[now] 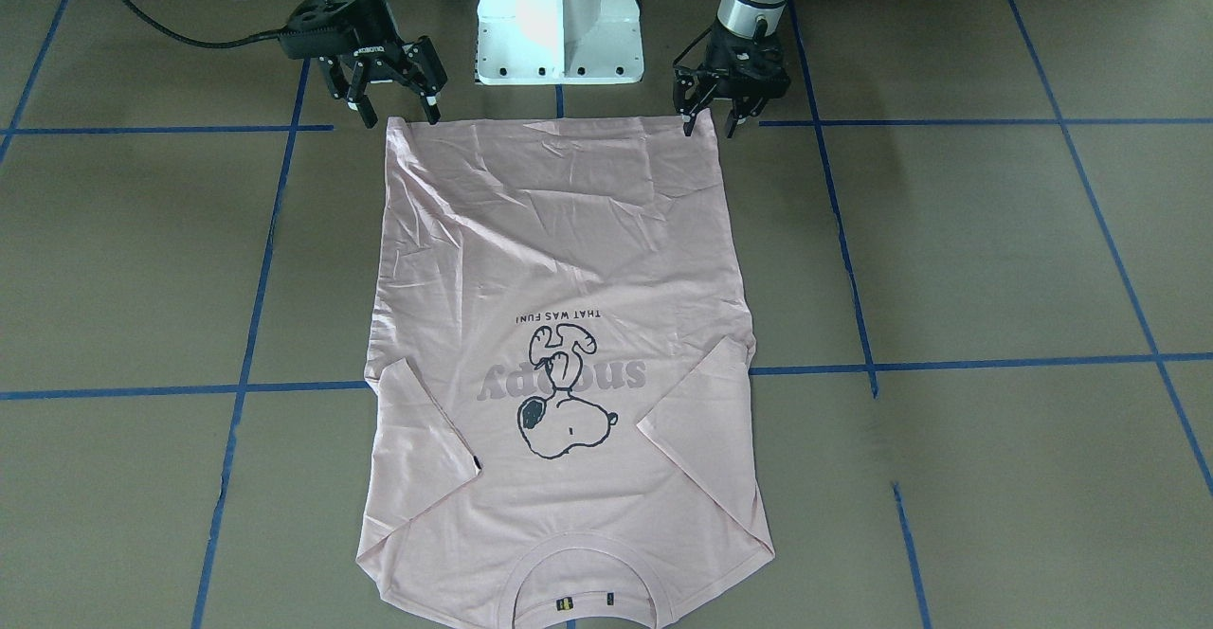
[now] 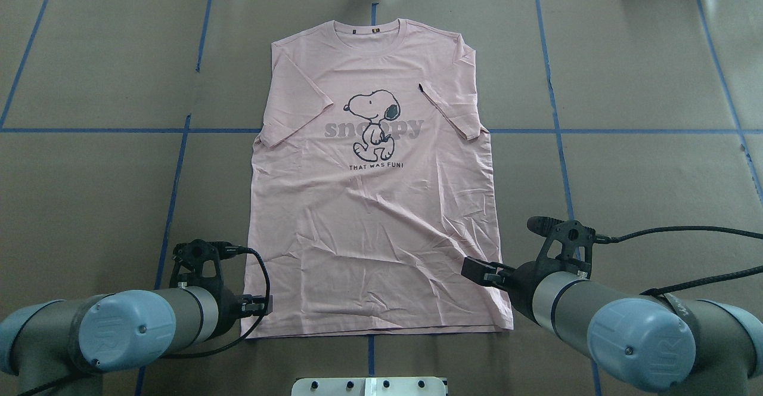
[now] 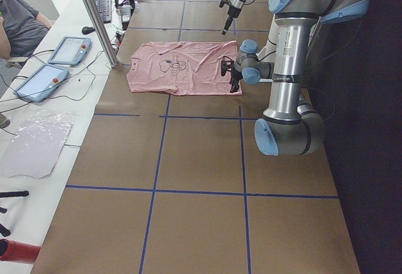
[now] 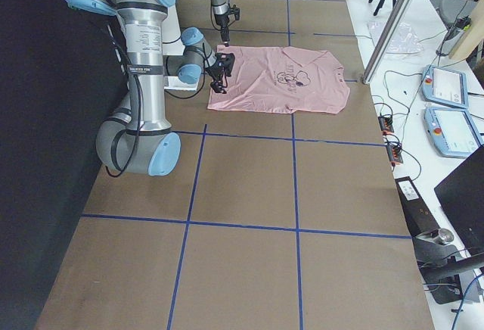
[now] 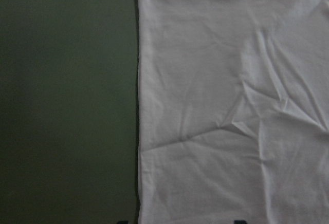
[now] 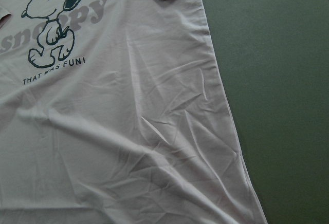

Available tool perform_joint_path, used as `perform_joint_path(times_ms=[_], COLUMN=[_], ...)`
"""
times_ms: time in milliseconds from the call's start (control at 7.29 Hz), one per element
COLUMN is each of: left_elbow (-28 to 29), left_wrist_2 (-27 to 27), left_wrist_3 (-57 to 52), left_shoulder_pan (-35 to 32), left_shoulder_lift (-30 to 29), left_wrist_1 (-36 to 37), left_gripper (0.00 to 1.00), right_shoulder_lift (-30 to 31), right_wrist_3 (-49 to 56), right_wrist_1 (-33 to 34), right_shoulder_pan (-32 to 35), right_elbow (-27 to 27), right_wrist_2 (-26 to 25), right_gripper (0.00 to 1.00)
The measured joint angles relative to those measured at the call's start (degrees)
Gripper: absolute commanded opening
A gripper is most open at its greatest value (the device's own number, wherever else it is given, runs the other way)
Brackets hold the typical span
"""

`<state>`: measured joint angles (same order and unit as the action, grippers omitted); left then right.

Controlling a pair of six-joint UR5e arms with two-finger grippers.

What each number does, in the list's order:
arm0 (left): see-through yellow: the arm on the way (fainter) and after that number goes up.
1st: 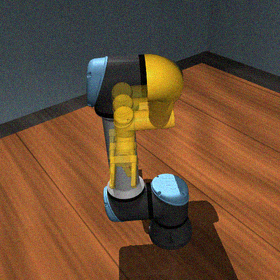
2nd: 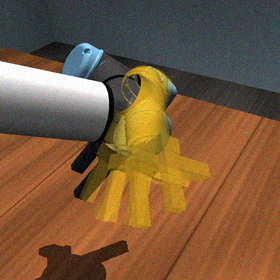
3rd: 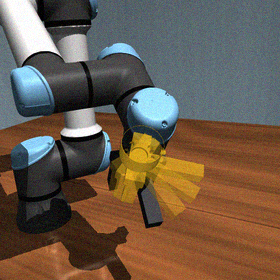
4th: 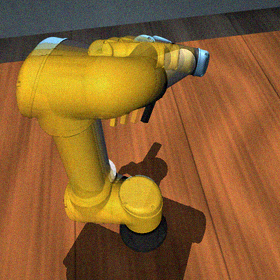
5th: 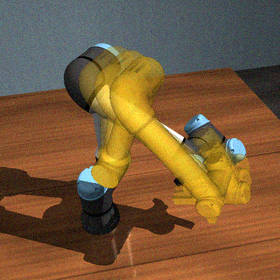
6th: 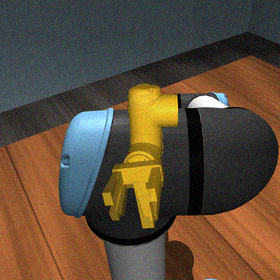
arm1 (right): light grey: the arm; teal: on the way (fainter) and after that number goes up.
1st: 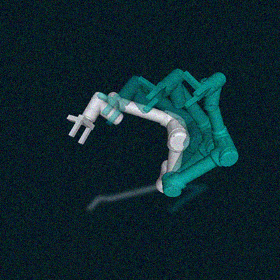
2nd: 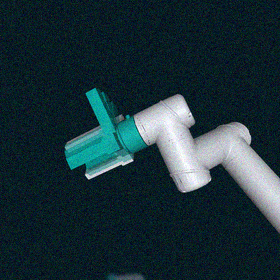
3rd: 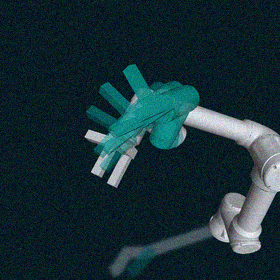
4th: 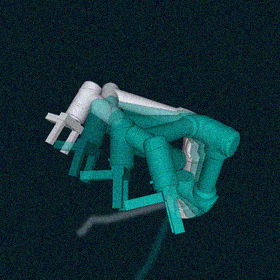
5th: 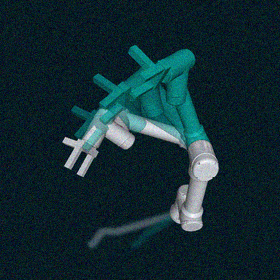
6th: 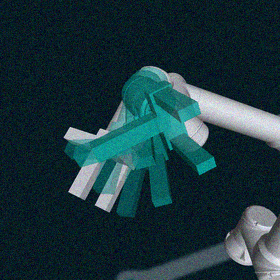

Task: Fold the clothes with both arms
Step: 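Grasp the hem corners with both grippers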

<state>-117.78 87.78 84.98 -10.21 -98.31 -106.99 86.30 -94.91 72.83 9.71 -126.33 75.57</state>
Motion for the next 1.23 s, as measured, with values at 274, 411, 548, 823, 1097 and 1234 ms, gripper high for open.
perform_joint_path(times_ms=[274, 411, 548, 823, 1097, 1234], left_elbow=[0.39, 0.55, 0.74, 1.4, 1.59, 1.5], left_wrist_2=[0.1, 0.19, 0.24, 0.36, 0.37, 0.38], left_wrist_3=[0.39, 0.43, 0.44, 0.45, 0.45, 0.45], left_shoulder_pan=[1.46, 1.93, 2.33, 2.69, 2.8, 2.82], left_shoulder_lift=[0.17, 0.2, 0.22, 0.22, 0.22, 0.22], left_wrist_1=[0.03, 0.03, 0.03, 0.03, 0.08, 0.17], left_gripper=[0.53, 0.51, 0.49, 0.19, 0.0, 0.0], right_shoulder_lift=[0.02, 0.02, 0.01, 0.07, 0.1, 0.1], right_wrist_3=[-0.01, -0.01, -0.01, -0.01, -0.01, -0.01], right_wrist_1=[-0.05, -0.06, -0.06, -0.06, -0.06, -0.06], right_shoulder_pan=[-0.04, -0.04, -0.04, -0.05, -0.05, -0.08], right_elbow=[0.02, 0.03, 0.03, 0.03, 0.09, 0.13], right_wrist_2=[-0.06, -0.07, -0.07, -0.07, -0.07, -0.07], right_gripper=[0.97, 0.97, 0.97, 0.97, 0.97, 0.96])
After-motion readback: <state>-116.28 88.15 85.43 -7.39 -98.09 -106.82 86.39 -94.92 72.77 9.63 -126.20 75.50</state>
